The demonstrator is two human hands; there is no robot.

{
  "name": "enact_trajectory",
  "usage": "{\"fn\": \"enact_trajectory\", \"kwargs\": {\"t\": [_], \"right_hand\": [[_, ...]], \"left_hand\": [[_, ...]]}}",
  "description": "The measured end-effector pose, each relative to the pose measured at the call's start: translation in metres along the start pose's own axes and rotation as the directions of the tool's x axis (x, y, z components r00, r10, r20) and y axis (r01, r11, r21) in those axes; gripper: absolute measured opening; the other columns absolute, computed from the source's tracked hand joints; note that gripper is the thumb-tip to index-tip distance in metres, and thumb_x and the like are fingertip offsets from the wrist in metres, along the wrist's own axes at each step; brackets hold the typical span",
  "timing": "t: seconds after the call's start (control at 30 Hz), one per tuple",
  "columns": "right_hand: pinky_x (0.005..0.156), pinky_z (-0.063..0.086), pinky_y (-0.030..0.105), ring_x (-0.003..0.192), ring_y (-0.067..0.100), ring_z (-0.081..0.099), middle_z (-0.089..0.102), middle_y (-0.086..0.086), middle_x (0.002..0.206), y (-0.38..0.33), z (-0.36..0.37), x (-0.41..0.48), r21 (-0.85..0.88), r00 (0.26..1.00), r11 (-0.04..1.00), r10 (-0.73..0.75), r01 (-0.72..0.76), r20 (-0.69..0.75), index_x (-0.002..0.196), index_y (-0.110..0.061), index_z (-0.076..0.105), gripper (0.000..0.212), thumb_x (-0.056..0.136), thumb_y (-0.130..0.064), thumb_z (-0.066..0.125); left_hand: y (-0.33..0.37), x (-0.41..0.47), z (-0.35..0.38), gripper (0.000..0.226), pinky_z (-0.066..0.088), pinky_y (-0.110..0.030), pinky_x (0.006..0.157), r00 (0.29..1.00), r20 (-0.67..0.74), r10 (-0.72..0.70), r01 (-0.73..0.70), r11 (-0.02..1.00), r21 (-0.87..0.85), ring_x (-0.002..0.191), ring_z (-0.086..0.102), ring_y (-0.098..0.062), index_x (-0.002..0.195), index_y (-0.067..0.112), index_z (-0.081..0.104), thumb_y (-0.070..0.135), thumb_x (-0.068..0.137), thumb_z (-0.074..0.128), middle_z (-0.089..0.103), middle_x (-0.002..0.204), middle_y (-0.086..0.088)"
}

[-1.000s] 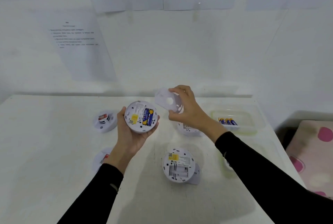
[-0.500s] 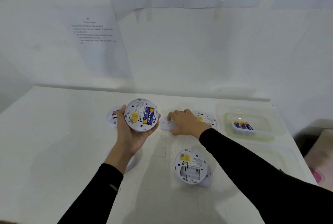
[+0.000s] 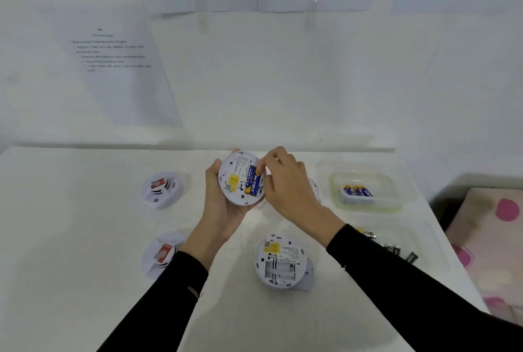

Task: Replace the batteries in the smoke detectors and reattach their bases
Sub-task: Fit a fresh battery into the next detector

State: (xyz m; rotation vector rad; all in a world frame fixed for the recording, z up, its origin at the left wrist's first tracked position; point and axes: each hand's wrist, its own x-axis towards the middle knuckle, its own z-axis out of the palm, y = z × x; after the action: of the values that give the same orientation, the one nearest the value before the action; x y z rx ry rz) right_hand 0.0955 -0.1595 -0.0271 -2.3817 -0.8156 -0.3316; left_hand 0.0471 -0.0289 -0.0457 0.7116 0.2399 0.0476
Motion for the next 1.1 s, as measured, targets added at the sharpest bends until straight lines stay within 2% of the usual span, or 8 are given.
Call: {"fn": "enact_trajectory", "kwargs": {"t": [0.1, 0.2, 0.37, 0.5, 0.7, 0.83, 1.0, 1.1], "right_hand": [[0.082, 0.041, 0.04, 0.087, 0.025, 0.055, 0.05, 0.008, 0.108, 0.004, -0.01, -0.002, -0.006, 0.998, 0.999, 0.041, -0.041, -0.044, 0.096, -0.009, 0.058, 0.015, 0.088, -0.001, 0.048], [0.077, 0.045, 0.04, 0.079, 0.026, 0.055, 0.051, 0.011, 0.104, 0.009, -0.019, -0.003, -0.004, 0.996, 0.999, 0.045, -0.046, -0.073, 0.09, -0.006, 0.057, 0.014, 0.084, 0.006, 0.05], [0.064, 0.043, 0.03, 0.078, 0.025, 0.055, 0.049, 0.011, 0.103, 0.013, -0.032, -0.002, 0.097, 0.989, 0.989, 0.118, -0.109, -0.091, 0.087, -0.002, 0.056, 0.014, 0.086, 0.009, 0.047], [0.063, 0.046, 0.031, 0.078, 0.026, 0.056, 0.048, 0.009, 0.101, 0.015, -0.04, 0.0, 0.134, 0.981, 0.979, 0.169, -0.156, -0.094, 0.084, -0.003, 0.056, 0.017, 0.085, 0.01, 0.044], [0.065, 0.046, 0.037, 0.075, 0.027, 0.054, 0.045, 0.007, 0.094, 0.022, -0.042, 0.0, 0.16, 0.97, 0.966, 0.22, -0.201, -0.107, 0.077, -0.002, 0.053, 0.02, 0.083, 0.013, 0.041], [0.062, 0.036, 0.016, 0.075, 0.016, 0.046, 0.043, 0.002, 0.094, 0.028, -0.046, -0.004, 0.197, 0.974, 0.965, 0.199, -0.175, -0.11, 0.077, -0.01, 0.046, 0.019, 0.088, 0.005, 0.042], [0.06, 0.038, 0.018, 0.07, 0.011, 0.048, 0.054, 0.003, 0.084, 0.032, -0.065, -0.016, 0.391, 0.982, 0.902, 0.183, -0.183, 0.038, 0.087, -0.009, 0.048, 0.006, 0.089, -0.012, 0.053], [0.06, 0.044, 0.015, 0.065, 0.003, 0.054, 0.061, -0.002, 0.079, 0.043, -0.077, -0.018, 0.524, 0.966, 0.823, 0.258, -0.222, 0.003, 0.089, -0.01, 0.053, 0.009, 0.089, -0.012, 0.062]], "left_hand": [[-0.008, 0.002, 0.013, 0.049, 0.056, -0.042, 0.083, 0.999, 0.041, -0.017, 0.017, 1.0, 0.0, 0.103, 0.064, -0.026, 0.127, 0.024, 0.058, 0.054, 0.095, 0.037, 0.065, 0.122, -0.01], [-0.015, 0.003, 0.024, 0.047, 0.059, -0.039, 0.072, 0.998, 0.066, -0.02, 0.02, 1.0, 0.007, 0.097, 0.065, -0.025, 0.124, 0.025, 0.06, 0.053, 0.097, 0.034, 0.069, 0.116, -0.009], [-0.023, 0.008, 0.039, 0.045, 0.055, -0.041, 0.081, 0.998, 0.061, 0.004, -0.005, 1.0, 0.025, 0.1, 0.064, -0.024, 0.124, 0.026, 0.06, 0.052, 0.099, 0.033, 0.068, 0.115, -0.008], [-0.029, 0.01, 0.046, 0.047, 0.055, -0.04, 0.077, 0.998, 0.066, 0.016, -0.018, 0.999, 0.034, 0.096, 0.066, -0.022, 0.129, 0.025, 0.056, 0.051, 0.101, 0.029, 0.067, 0.113, -0.008], [-0.038, 0.009, 0.054, 0.047, 0.052, -0.041, 0.083, 0.998, 0.064, 0.011, -0.013, 0.999, 0.032, 0.095, 0.066, -0.022, 0.123, 0.025, 0.061, 0.052, 0.1, 0.03, 0.071, 0.107, -0.006], [-0.043, 0.009, 0.056, 0.047, 0.057, -0.04, 0.079, 0.998, 0.064, 0.0, -0.004, 0.999, 0.053, 0.099, 0.064, -0.023, 0.125, 0.024, 0.059, 0.052, 0.101, 0.03, 0.069, 0.11, -0.007], [-0.047, 0.013, 0.061, 0.047, 0.055, -0.039, 0.075, 0.999, 0.053, -0.012, 0.009, 0.998, 0.06, 0.098, 0.063, -0.023, 0.125, 0.025, 0.061, 0.05, 0.102, 0.028, 0.069, 0.109, -0.007], [-0.05, 0.017, 0.064, 0.05, 0.057, -0.041, 0.076, 0.999, 0.039, -0.032, 0.031, 0.999, 0.025, 0.1, 0.065, -0.026, 0.128, 0.024, 0.061, 0.052, 0.101, 0.03, 0.068, 0.114, -0.011]]}}
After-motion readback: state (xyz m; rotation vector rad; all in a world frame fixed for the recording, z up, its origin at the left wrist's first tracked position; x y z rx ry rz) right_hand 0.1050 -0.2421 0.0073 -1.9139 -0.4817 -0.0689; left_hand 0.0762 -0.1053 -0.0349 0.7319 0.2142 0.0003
